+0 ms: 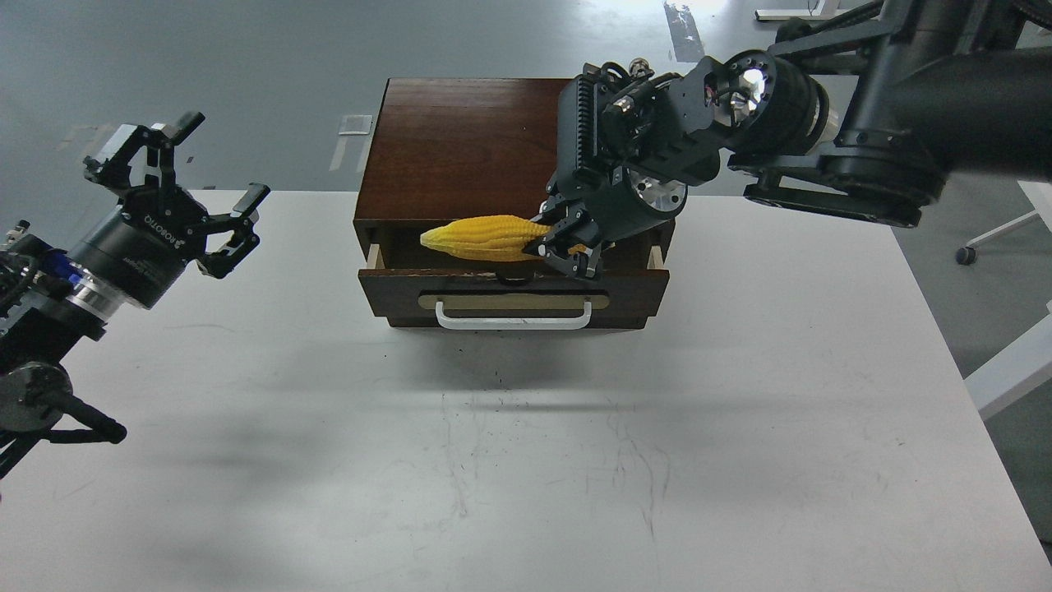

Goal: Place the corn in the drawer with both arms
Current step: 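Lower the corn into the drawer and open the right gripper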

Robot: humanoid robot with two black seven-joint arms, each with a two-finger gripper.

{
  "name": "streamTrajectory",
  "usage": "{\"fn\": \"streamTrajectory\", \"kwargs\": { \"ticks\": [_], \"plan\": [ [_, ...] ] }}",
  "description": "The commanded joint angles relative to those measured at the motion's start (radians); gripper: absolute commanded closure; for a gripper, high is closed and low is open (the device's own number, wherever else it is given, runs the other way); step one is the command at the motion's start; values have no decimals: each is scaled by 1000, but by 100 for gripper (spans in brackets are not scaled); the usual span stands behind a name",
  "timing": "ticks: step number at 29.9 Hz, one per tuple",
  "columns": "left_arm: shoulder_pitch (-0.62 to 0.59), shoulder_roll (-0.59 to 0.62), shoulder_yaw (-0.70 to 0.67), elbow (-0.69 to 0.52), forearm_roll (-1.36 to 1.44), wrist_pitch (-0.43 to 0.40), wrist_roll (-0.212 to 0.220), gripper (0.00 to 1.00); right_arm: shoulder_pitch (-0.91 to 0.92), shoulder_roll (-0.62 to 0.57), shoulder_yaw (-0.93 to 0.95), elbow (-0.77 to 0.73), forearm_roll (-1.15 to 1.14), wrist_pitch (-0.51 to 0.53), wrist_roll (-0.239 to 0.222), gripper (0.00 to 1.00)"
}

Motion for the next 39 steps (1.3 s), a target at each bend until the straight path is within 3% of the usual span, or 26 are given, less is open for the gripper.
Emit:
{"fn": "streamTrajectory", "kwargs": {
  "ticks": [1, 3, 9, 10, 13, 20, 31, 35, 39],
  "plan": [
    [0, 0, 0, -1, 0, 0, 0, 1, -1, 3, 0, -2, 0, 0, 0, 96],
    [0, 0, -5, 0, 0, 0, 0, 1, -3, 3, -2, 0, 0, 1, 0, 92],
    [0, 2, -6, 0, 0, 0, 0, 1, -13, 3, -3, -3, 2, 0, 0, 68],
    [0, 2, -6, 0, 0, 0, 0, 1, -13, 3, -3, -3, 3, 0, 0, 57],
    [0, 2, -6, 0, 0, 0, 0, 1, -13, 0, -3, -3, 3, 0, 0, 42],
    [0, 2, -6, 0, 0, 0, 0, 1, -12, -2, -3, -2, 5, 0, 0, 35],
    [0, 2, -8, 0, 0, 0, 0, 1, 5, -20, 6, 4, 19, -2, 0, 33],
    [0, 3, -8, 0, 0, -2, 0, 1, 28, -85, 50, 6, 80, -3, 0, 31],
    [0, 3, -8, 0, 0, -3, 0, 1, 28, -197, 85, 12, 303, 0, 0, 18]
  ]
}}
